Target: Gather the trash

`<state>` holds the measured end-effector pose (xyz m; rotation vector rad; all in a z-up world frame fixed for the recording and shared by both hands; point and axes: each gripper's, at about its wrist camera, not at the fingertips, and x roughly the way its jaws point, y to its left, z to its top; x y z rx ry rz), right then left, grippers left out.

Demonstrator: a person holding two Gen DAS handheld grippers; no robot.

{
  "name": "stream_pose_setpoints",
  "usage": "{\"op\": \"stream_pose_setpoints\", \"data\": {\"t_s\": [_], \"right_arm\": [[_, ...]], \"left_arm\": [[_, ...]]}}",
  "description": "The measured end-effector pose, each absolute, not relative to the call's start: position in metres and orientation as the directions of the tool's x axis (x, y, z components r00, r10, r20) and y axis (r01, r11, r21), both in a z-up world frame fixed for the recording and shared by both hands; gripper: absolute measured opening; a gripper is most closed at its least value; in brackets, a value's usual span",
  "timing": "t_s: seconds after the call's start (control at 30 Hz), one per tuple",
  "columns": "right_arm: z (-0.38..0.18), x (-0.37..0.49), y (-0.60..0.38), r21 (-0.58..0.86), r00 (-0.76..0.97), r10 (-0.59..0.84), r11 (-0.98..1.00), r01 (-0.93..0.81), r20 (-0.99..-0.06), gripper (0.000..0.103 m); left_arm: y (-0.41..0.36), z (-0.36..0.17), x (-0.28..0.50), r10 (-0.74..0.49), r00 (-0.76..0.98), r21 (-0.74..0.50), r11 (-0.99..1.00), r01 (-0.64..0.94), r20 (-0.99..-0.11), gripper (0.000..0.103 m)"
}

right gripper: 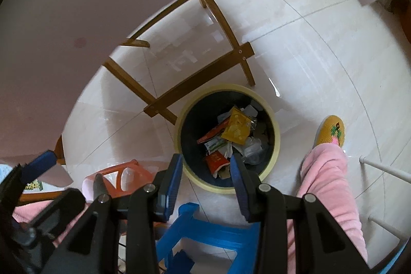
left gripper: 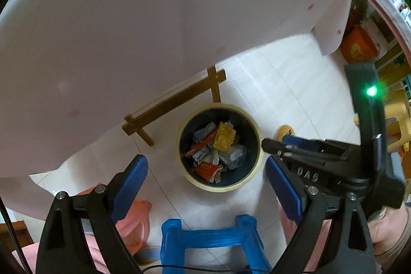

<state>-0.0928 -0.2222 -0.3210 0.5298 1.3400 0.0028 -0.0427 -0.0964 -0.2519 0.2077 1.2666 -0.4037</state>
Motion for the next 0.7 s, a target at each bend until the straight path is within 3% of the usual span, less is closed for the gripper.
{"op": "stream_pose_setpoints", "data": {"t_s": [0.4,0.7], "right_arm": [[-0.252,-0.108,-0.205,0.364,0.304,0.290,0.904,0.225,-0.907,0.039],[-0.186,-0.114,-0.199,0.332,0.372,0.248,0.925,0.182,-0.895,0.039]], "left_arm": [[-0.070,-0.182,-0.043,-0.148,0.386,-0.027,0.953,0.302,-0.911,0.092],[-0.047,-0.125,-0.044,-0.150,0.453,-0.063,0.977,0.203,-0.879,0.092]]}}
